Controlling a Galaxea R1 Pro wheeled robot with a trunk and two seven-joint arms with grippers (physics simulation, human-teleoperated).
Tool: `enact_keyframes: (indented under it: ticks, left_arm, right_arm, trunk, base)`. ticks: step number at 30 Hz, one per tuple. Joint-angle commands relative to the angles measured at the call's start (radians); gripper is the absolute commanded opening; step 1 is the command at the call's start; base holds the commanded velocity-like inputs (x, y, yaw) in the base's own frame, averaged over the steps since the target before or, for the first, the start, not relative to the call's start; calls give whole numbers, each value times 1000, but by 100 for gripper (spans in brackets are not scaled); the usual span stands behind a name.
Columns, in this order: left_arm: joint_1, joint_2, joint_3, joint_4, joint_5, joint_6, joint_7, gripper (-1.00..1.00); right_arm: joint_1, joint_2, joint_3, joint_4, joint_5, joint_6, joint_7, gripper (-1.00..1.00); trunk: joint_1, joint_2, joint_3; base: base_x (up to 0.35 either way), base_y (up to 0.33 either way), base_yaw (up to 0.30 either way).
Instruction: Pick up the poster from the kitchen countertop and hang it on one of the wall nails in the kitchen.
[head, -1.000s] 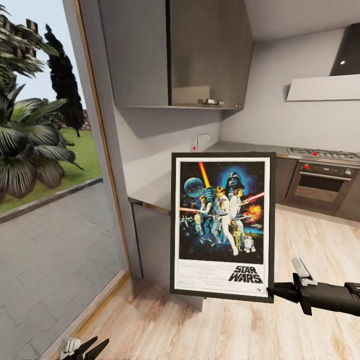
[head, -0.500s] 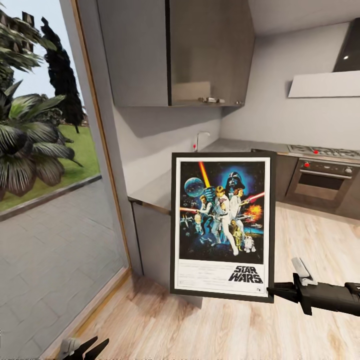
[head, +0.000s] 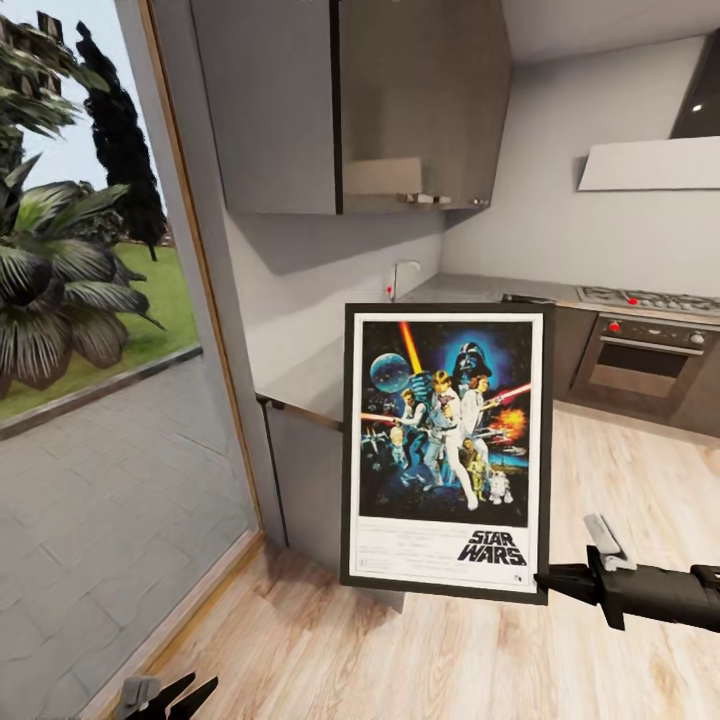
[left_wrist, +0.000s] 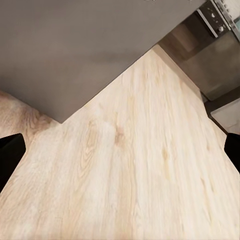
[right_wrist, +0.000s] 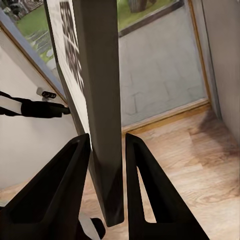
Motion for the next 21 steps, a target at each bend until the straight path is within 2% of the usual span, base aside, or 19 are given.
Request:
enact_keyframes:
  ticks: [1,8,21]
  left_arm:
    - [-1,0,1,1,0,-5,-2,100]
    - [-1,0,1,1,0,-5,-2,100]
    - [-1,0,1,1,0,-5,-2,100]
  right_arm:
    - [-1,0,-1,0,-8,12,4,-100]
    - [-1,0,-3,1,-26,12,4,-100]
    - [0,0,-2,2,-29,12,4,-100]
  trunk:
    - [-4,7,2]
    - [-31,56,23]
    - [-81,147,64]
  base:
    - [0,0,0]
    - [0,0,0]
    - [0,0,0]
